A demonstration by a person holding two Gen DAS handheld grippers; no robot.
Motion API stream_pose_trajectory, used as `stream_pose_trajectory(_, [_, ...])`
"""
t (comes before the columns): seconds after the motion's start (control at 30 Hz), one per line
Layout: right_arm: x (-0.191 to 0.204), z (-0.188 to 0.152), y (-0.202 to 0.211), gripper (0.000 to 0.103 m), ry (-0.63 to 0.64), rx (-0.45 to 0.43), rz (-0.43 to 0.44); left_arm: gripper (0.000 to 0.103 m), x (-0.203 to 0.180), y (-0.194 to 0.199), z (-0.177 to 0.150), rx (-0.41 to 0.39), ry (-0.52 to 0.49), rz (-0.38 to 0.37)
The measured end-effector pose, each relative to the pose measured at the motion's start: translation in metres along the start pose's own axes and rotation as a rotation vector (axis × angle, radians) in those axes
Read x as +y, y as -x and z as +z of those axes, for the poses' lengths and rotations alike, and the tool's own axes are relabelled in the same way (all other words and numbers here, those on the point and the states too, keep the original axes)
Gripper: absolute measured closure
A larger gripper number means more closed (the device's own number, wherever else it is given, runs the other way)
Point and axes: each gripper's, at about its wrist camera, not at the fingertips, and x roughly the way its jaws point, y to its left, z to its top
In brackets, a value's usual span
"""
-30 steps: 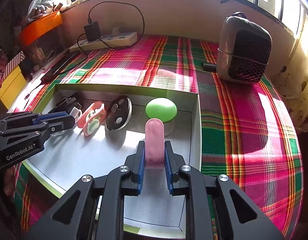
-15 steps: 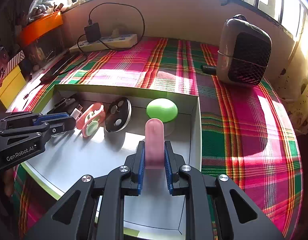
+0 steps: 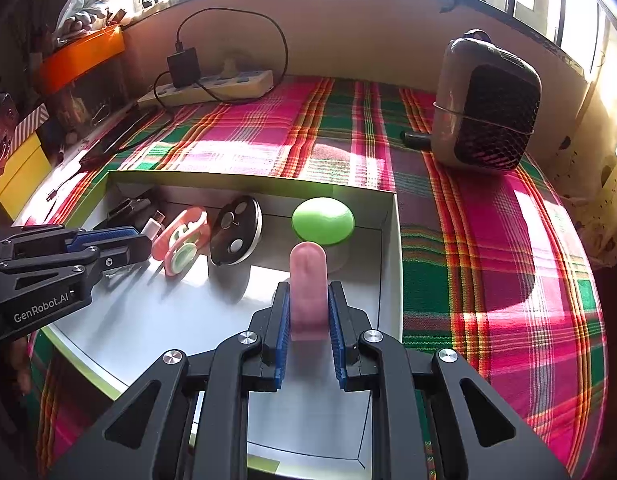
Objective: Organize objects
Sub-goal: 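Carry the white cable and pink case into the white box and open both tools, then withdraw both open tools from the box toward the walnuts and white knob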
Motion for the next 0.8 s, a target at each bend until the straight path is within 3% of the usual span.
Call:
stream_pose_trajectory(0.37, [-0.001,-0.001,0.002,0.079,-0.015,-0.008,0.014,0.079,-0.001,0.0,-0.001,0.001,-0.007,-0.005])
stream_pose_trajectory(0.53, [0.004,-0.003,0.008,0.058,-0.003,-0.029,0.009,0.077,-0.004,0.002,-0.004,-0.002,-0.008,-0.005])
stream_pose_trajectory(0.8, [0.002,-0.008,0.02,0.058,-0.022,-0.046,0.009,0.075,-0.01,0.019,-0.011,-0.035,-0.011,0.01])
